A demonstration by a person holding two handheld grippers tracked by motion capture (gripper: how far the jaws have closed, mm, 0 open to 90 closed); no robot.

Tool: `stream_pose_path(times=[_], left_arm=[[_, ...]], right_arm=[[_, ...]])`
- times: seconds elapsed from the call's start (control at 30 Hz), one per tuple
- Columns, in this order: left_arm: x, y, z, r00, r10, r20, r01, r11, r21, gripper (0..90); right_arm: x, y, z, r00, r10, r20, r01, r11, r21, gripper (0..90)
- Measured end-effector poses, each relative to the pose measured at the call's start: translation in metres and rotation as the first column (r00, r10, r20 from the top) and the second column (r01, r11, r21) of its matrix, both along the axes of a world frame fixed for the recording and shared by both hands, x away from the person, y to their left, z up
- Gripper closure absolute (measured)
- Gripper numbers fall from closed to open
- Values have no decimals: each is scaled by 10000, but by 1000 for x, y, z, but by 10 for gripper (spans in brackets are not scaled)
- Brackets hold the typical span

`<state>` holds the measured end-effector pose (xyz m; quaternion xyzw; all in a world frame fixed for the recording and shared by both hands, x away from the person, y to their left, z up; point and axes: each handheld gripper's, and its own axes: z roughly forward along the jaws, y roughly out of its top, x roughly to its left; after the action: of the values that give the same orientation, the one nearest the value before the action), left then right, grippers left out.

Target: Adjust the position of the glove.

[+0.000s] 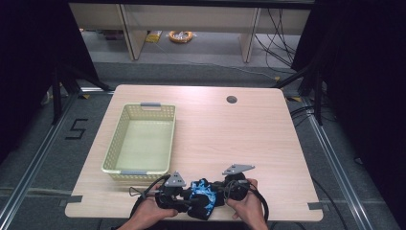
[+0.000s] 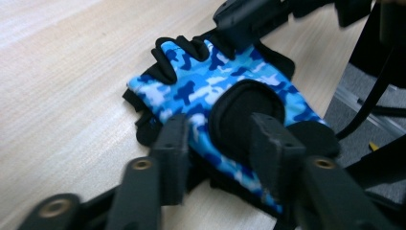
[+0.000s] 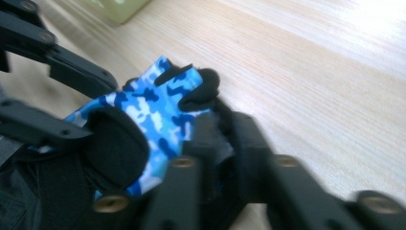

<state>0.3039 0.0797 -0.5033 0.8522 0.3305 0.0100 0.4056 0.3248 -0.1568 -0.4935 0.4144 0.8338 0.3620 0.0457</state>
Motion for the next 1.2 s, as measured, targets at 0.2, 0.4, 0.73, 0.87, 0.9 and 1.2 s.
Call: stream_pose_path(times=[0.2,0.4,0.73,0.87,0.9,1.2], left_arm=[[0,0,1,9961,-386,789,326,9965,768,814],[-5,2,6,9950,-359,932,298,9974,656,852],[-28,-3,28,9919,-443,1187,509,9973,-528,852],[-27,-8,26,9913,-482,1228,537,9977,-413,851],[-27,-10,25,9928,-388,1131,452,9975,-550,852],[-22,-27,22,9937,-400,1045,478,9962,-729,865]], right_arm=[[-2,2,5,9985,404,362,-401,9992,-90,890],[-3,5,18,9954,719,636,-733,9971,203,891],[14,17,44,9830,1379,1215,-1437,9888,403,892],[26,28,43,9774,1803,1106,-1849,9822,330,893],[29,31,42,9733,1978,1163,-2018,9792,233,893],[43,54,42,9481,3055,885,-3068,9518,14,894]])
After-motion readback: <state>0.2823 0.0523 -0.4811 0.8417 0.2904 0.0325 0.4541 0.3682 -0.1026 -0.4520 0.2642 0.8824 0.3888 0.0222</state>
